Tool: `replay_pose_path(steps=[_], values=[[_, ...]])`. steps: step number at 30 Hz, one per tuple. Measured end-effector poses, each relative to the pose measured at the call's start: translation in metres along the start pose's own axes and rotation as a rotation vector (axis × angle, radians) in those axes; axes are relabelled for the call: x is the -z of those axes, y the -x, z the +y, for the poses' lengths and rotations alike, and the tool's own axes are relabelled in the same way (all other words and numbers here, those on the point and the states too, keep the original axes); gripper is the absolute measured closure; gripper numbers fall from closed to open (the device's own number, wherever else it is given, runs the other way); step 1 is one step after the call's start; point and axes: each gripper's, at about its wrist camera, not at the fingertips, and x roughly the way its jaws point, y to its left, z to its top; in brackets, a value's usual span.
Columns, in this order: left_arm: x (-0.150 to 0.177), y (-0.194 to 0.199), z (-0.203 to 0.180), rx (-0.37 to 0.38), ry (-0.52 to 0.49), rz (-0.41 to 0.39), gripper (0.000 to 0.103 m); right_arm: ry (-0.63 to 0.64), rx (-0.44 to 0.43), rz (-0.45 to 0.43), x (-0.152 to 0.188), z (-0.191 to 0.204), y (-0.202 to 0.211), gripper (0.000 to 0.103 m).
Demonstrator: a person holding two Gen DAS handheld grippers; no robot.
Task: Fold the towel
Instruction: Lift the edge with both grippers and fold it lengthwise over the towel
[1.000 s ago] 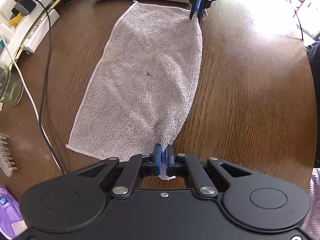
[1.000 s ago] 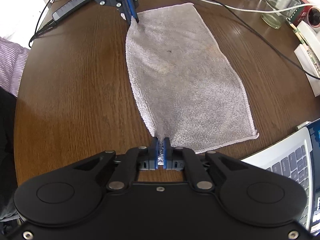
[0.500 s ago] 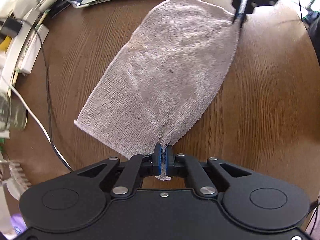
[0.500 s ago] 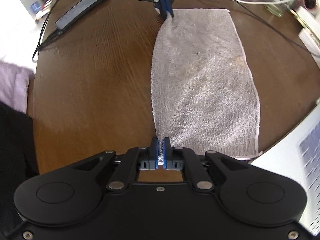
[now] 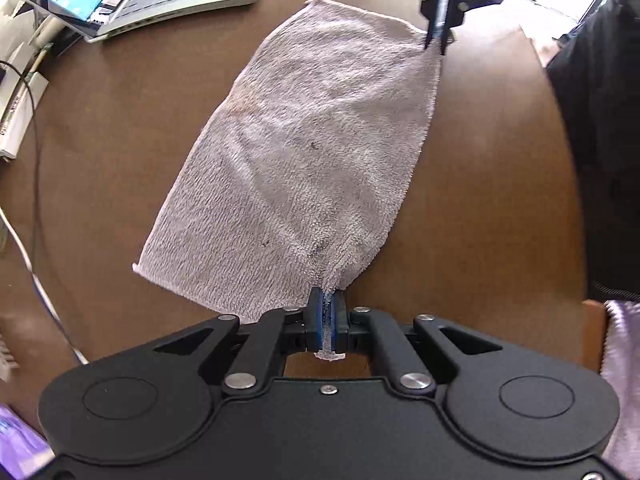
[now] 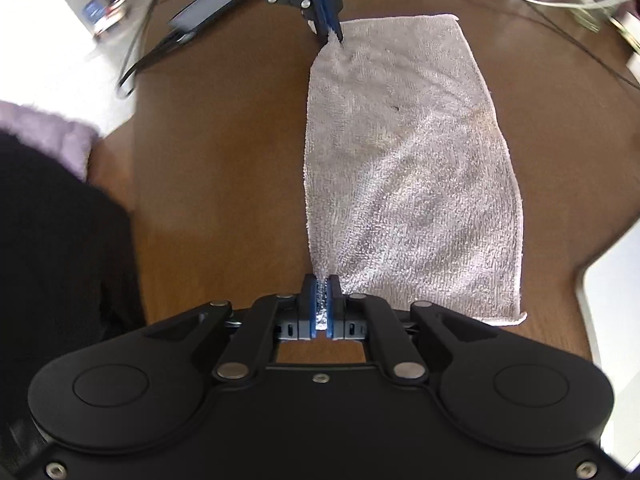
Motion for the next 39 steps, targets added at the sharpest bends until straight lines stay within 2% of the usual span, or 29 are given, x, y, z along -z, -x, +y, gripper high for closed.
replay_pose_path(steps=[6, 11, 16, 25, 33, 39], values=[[-0.010, -0.007, -0.051, 0.038, 0.073, -0.042, 0.100, 0.049, -0.015, 0.027, 0.012, 0.007, 0.004, 0.098], [-0.019, -0.013, -0.060, 0.036, 0.110, -0.052, 0.100, 0.092, -0.003, 0.042, 0.015, 0.013, 0.006, 0.098], [-0.013, -0.005, -0.046, 0.022, 0.129, -0.051, 0.100, 0.126, -0.009, 0.043, 0.017, 0.014, 0.010, 0.098], [-0.009, 0.021, -0.016, -0.004, 0.175, -0.078, 0.100, 0.087, 0.005, -0.008, 0.016, -0.005, 0.034, 0.098], [-0.014, 0.020, 0.020, -0.041, 0.208, -0.084, 0.100, 0.055, 0.053, -0.039, 0.010, -0.034, 0.042, 0.098], [-0.017, 0.005, 0.040, -0.028, 0.225, -0.066, 0.100, 0.032, 0.050, -0.033, 0.004, -0.056, 0.032, 0.098]])
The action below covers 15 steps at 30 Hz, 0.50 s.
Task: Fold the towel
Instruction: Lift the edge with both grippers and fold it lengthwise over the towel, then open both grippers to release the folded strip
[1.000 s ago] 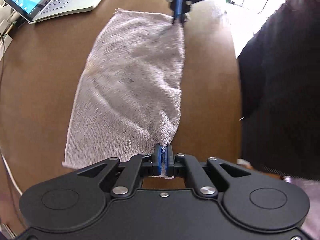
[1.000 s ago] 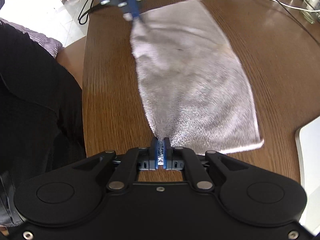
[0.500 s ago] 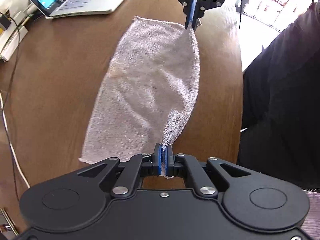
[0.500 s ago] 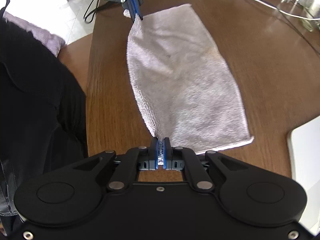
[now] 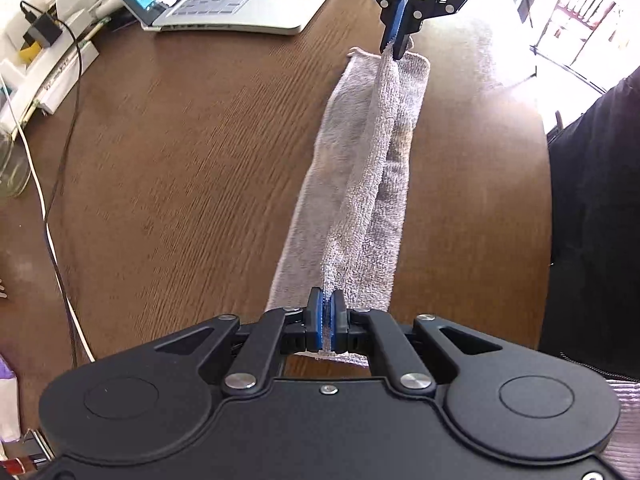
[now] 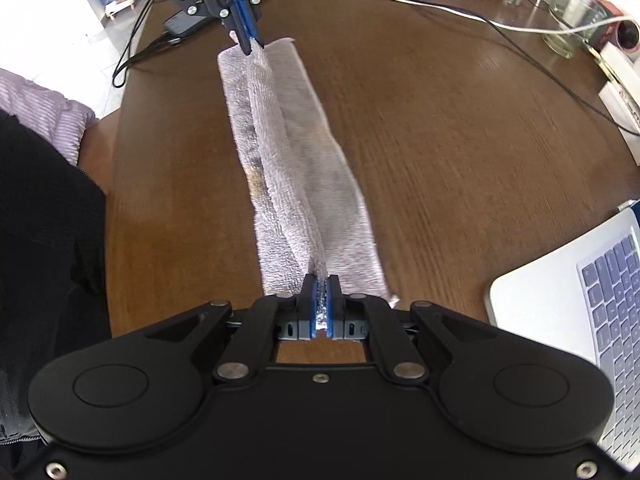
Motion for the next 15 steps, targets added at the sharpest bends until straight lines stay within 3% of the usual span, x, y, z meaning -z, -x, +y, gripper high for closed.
replay_pose_path(steps=[5, 8, 10, 12, 14, 15], values=[[0.005, 0.000, 0.010, 0.021, 0.014, 0.029, 0.099, -0.033, -0.019, 0.011, -0.003, -0.013, -0.011, 0.097], [0.006, -0.005, 0.015, -0.004, 0.028, 0.042, 0.098, -0.055, -0.029, 0.021, -0.006, -0.018, -0.016, 0.097], [0.007, -0.006, 0.017, -0.015, 0.040, 0.046, 0.093, -0.076, -0.026, 0.021, -0.006, -0.021, -0.017, 0.089], [0.008, -0.005, 0.018, -0.032, 0.052, 0.041, 0.080, -0.101, 0.006, 0.027, -0.006, -0.024, -0.018, 0.075], [0.010, -0.003, 0.019, -0.035, 0.069, 0.053, 0.049, -0.111, 0.015, 0.029, -0.005, -0.027, -0.016, 0.062], [0.012, -0.002, 0.019, -0.039, 0.065, 0.063, 0.039, -0.111, 0.022, 0.030, -0.004, -0.028, -0.016, 0.056]])
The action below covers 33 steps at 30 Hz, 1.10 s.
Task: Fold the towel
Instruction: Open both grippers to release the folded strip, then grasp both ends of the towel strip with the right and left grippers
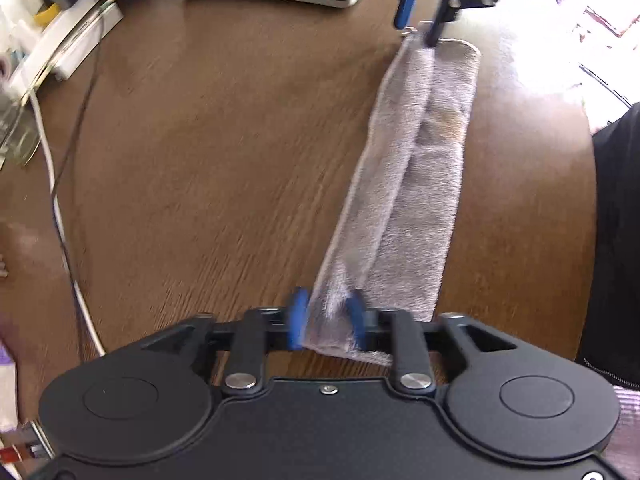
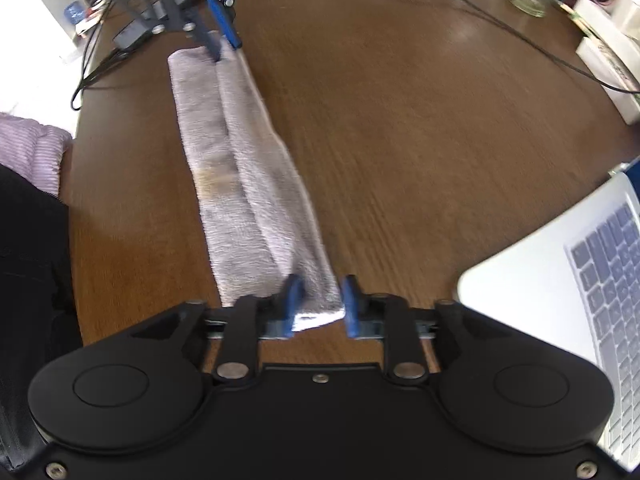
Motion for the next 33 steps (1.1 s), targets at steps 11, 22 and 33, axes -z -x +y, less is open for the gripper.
replay_pose_path(steps=[11, 22, 33], values=[[0.002, 0.032, -0.023, -0.070, 0.039, -0.075, 0.024, 0.082, -0.014, -0.133, -0.002, 0.027, 0.020, 0.034], [-0.009, 0.002, -0.073, -0.006, 0.114, -0.076, 0.013, 0.281, -0.059, -0.049, -0.003, 0.052, 0.002, 0.034], [-0.006, -0.017, -0.082, -0.008, 0.052, -0.004, 0.013, 0.414, -0.011, 0.018, 0.008, 0.070, -0.013, 0.031]])
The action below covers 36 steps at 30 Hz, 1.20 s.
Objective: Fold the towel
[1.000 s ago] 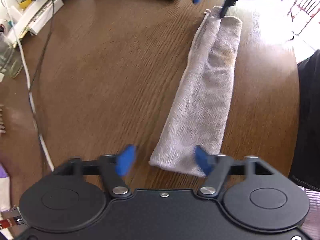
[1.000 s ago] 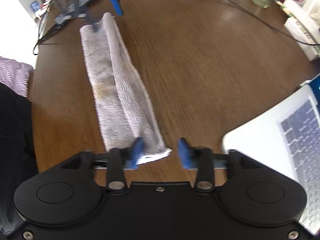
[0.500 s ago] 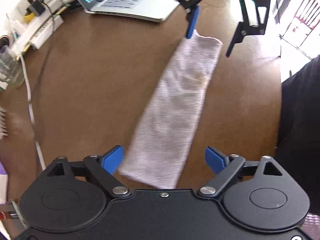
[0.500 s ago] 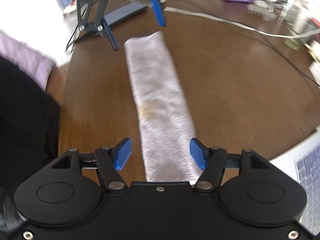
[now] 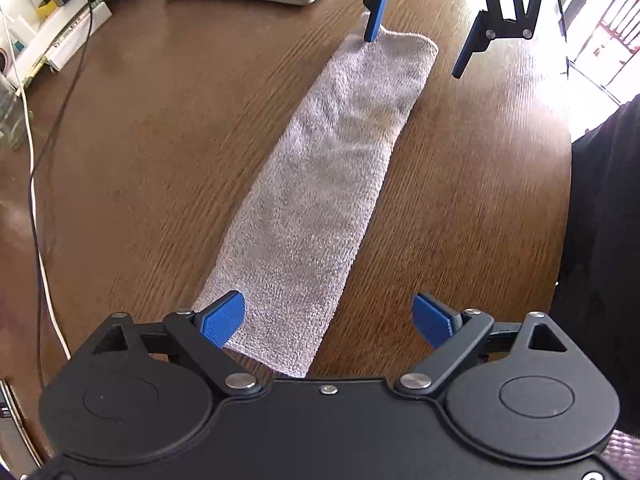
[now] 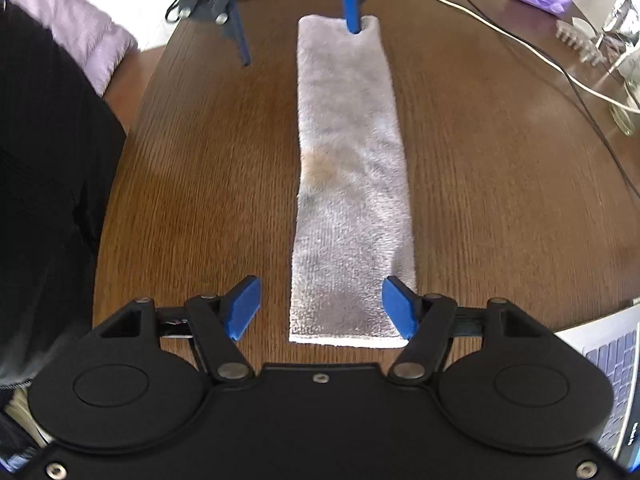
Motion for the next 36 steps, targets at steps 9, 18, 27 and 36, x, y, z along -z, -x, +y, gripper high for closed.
replay_pose_path(steps=[9, 18, 27, 36], values=[[0.003, -0.014, -0.004, 0.007, -0.031, 0.040, 0.012, -0.017, 0.001, 0.013, 0.008, -0.003, -0.012, 0.031], [0.011, -0.014, -0.007, 0.005, -0.046, -0.005, 0.020, -0.017, -0.010, 0.010, 0.009, -0.005, -0.009, 0.031], [0.006, -0.005, 0.014, -0.040, -0.053, -0.016, 0.078, -0.062, 0.020, -0.004, 0.010, -0.017, -0.005, 0.066], [-0.003, -0.010, 0.007, -0.054, -0.139, -0.018, 0.094, -0.097, 0.064, -0.009, 0.009, -0.019, -0.005, 0.089]])
